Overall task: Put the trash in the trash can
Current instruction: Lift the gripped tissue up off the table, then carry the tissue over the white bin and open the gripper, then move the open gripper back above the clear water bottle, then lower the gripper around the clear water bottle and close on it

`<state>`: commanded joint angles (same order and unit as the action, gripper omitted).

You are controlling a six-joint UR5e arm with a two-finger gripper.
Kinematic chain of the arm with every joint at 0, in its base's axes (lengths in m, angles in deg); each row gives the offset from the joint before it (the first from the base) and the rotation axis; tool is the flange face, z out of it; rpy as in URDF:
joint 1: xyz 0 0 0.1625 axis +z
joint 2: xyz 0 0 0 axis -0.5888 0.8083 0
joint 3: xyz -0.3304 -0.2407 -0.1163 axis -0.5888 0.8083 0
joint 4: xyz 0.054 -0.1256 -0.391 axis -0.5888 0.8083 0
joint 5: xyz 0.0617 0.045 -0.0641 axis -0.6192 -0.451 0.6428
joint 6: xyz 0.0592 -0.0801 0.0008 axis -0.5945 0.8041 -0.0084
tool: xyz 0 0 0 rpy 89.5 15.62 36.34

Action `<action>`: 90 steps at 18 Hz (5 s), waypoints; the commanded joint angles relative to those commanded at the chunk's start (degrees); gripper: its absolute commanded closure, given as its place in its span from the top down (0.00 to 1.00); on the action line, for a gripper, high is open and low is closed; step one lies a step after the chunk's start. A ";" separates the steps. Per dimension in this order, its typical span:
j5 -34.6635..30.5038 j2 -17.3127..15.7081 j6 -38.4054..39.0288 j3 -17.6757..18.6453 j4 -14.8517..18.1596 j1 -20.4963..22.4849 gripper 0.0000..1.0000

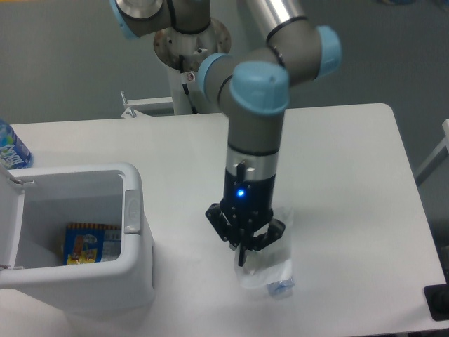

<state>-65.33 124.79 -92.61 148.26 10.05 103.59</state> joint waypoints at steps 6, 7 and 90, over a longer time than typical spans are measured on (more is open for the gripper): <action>0.71 -5.54 10.65 0.17 0.00 -3.32 0.10; 0.62 -6.42 10.92 0.26 0.00 -4.56 0.10; -19.06 20.82 6.17 5.18 -0.53 1.58 1.00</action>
<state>-84.39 145.61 -86.44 153.44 9.52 105.17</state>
